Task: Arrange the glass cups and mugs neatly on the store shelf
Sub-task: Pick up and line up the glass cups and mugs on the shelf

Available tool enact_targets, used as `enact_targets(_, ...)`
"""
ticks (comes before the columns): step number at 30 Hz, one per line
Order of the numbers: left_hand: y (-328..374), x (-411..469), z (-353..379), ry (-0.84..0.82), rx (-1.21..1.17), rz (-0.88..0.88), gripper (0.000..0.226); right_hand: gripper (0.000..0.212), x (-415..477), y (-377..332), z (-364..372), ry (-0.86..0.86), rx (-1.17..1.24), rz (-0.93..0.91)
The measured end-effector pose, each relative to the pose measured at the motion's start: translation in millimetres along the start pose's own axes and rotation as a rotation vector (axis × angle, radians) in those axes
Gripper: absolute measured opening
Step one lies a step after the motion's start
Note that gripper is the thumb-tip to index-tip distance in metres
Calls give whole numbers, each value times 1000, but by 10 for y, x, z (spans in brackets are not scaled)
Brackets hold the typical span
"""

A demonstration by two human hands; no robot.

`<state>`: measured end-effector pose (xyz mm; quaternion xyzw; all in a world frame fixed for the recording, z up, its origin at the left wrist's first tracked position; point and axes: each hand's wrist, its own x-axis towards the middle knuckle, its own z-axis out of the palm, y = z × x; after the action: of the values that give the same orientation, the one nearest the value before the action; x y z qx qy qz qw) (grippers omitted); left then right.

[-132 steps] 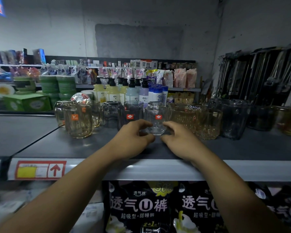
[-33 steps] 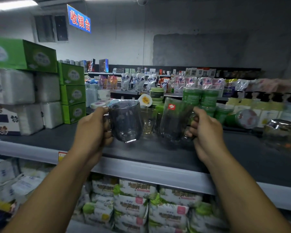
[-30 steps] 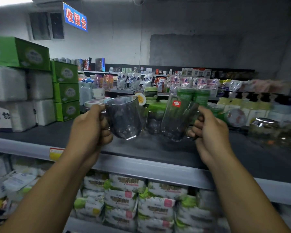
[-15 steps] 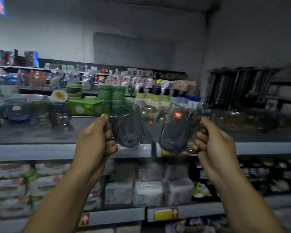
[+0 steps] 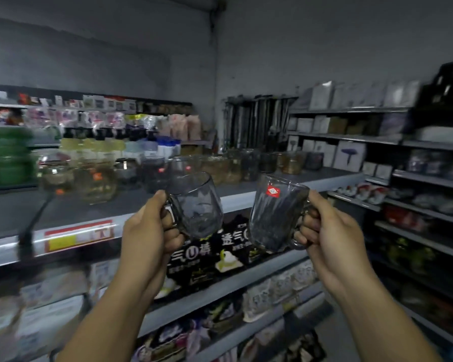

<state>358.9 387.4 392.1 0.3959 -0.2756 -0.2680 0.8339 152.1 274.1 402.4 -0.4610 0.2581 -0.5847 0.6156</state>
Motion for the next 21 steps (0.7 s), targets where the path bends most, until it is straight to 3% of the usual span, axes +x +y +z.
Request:
enact_targets(5, -553, 390, 582, -60, 61, 3, 24, 37, 458, -81, -472, 101, -47, -58)
enact_targets(10, -1010, 889, 996, -16, 209, 36, 45, 42, 1093, -72, -710, 137, -79, -64)
enact_targets(21, -1609, 1868, 1622, 36, 389, 162, 42, 39, 2740, 161, -888, 104, -92, -44)
